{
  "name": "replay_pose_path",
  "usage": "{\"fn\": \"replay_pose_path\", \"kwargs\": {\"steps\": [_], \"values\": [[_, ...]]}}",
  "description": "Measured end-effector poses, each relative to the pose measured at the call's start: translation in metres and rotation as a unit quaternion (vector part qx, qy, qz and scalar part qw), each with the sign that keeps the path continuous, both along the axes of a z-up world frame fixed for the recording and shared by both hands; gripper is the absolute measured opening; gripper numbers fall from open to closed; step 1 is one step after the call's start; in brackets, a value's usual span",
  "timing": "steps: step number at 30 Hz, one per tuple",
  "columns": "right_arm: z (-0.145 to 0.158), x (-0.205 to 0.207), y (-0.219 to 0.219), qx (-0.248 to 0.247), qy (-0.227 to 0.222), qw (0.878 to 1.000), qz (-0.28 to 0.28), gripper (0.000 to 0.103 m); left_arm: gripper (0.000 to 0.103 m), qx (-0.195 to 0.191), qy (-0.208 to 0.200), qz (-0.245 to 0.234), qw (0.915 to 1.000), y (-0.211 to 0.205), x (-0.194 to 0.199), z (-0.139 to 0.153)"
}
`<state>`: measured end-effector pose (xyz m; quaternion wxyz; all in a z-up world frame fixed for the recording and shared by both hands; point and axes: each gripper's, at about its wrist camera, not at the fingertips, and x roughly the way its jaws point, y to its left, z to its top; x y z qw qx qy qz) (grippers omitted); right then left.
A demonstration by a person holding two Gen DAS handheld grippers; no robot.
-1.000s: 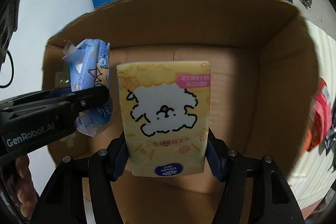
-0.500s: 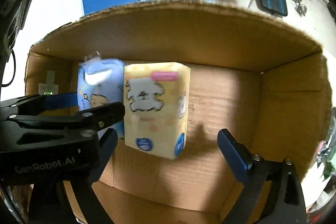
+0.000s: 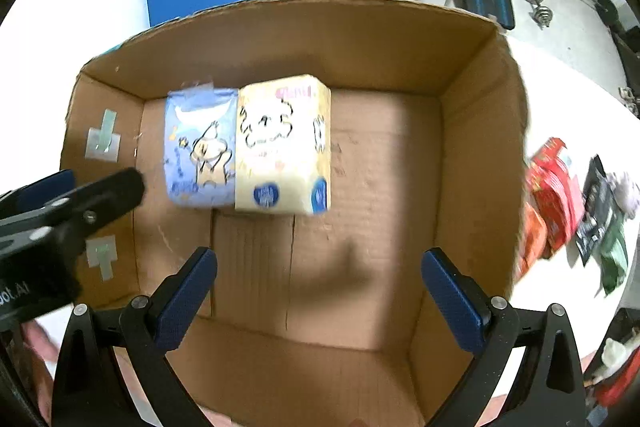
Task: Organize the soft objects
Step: 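Carry both tissue packs into the cardboard box and open both tools, then grasp the red snack bag with left tool while right tool grasps green bag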
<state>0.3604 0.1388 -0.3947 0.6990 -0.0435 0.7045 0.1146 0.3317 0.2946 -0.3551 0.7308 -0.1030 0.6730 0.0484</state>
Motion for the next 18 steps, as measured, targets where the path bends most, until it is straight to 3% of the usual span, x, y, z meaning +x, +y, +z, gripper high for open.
{"fn": "replay_pose_path", "kwargs": {"steps": [11,18], "values": [[0.057,-0.066,-0.035,0.013,-0.061,0.998,-0.002,0.103,0.099,0.048,-0.07,-0.003,0.9964,-0.018,-0.074,0.056],[0.092,-0.104,-0.052,0.038,-0.09,0.995,0.006,0.103,0.099,0.06,-0.081,-0.003,0.9949,-0.035,-0.104,0.083]]}}
